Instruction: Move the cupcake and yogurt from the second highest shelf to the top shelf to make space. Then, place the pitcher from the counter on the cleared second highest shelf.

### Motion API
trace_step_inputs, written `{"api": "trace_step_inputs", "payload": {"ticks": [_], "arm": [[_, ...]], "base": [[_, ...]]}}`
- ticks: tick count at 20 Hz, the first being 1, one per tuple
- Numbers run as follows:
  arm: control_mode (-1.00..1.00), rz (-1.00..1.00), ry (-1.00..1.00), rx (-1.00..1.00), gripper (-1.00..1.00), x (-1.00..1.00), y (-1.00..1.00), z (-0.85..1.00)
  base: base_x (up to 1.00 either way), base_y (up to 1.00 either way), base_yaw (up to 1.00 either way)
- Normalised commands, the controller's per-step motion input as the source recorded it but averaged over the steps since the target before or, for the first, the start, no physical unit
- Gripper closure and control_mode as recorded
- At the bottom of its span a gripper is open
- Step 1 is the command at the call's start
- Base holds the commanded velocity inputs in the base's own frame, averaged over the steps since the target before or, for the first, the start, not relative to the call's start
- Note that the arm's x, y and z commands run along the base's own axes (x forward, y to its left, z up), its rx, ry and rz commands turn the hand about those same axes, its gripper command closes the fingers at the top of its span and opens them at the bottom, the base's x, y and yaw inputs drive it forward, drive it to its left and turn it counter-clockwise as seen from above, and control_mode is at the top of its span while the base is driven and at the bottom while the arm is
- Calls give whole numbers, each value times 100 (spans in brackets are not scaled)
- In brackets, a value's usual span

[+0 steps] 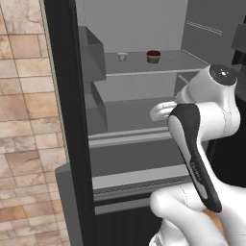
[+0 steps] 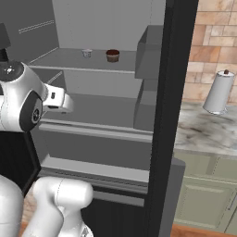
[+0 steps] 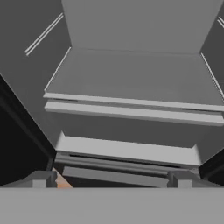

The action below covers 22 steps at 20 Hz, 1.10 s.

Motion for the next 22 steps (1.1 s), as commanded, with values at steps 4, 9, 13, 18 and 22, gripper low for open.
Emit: {"api": "trace_step_inputs", "payload": {"ticks": [4,9,13,18,22], "arm": [[-100,5,0,0,-100,-19,-1,-11],[-100,1,0,0,-100,0,0,-15],[-100,0,1,0,-100,0,0,0],[-100,0,0,0,-100,0,0,0],[-100,0,0,0,-100,1,0,0]], "base": [[0,0,0],[0,0,0],[0,0,0],[0,0,0],[0,0,0]]}}
